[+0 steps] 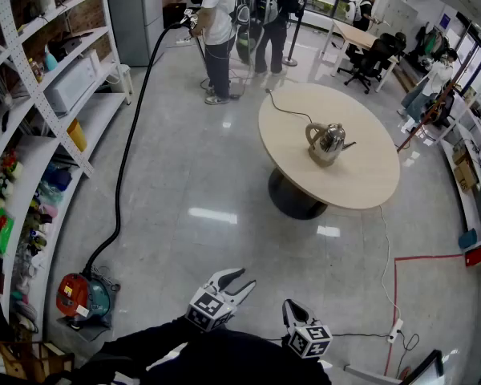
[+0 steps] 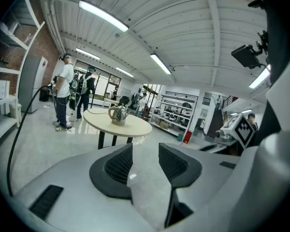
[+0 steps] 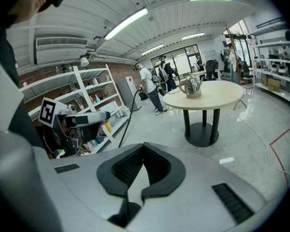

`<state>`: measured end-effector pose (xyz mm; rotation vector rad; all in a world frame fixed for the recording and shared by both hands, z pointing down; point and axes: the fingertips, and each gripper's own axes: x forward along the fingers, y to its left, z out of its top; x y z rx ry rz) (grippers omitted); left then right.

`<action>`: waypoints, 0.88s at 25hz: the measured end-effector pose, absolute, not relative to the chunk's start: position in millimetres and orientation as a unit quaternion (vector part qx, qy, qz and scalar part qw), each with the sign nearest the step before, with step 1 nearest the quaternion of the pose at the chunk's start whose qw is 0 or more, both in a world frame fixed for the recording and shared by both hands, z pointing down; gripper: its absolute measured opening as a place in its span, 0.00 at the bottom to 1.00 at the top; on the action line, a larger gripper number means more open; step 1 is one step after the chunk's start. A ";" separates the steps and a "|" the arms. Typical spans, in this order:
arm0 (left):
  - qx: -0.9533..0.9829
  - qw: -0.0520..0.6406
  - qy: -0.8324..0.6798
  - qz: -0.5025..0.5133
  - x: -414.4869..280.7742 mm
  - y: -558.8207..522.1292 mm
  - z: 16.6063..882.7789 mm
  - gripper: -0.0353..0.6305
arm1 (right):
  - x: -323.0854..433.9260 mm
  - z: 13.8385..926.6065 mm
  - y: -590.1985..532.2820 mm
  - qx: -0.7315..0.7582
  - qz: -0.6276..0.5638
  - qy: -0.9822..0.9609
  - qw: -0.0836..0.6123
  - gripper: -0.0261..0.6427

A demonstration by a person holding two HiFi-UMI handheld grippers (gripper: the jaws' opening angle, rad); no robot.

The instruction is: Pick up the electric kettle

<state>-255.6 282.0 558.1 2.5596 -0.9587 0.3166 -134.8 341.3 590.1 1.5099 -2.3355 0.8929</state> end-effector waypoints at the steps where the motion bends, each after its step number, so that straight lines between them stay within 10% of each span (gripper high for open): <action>1: 0.911 0.200 -0.343 0.112 -239.9 298.7 553.9 0.32 | -121.8 591.1 364.0 0.516 0.307 -0.792 0.106 0.06; 10: 0.921 0.249 -0.269 0.132 -77.0 495.5 569.5 0.32 | -12.7 632.3 542.8 0.516 0.335 -0.784 0.080 0.06; 22: 0.916 0.245 -0.286 0.136 -76.2 545.7 559.2 0.32 | 4.9 640.8 605.2 0.523 0.351 -0.773 0.073 0.06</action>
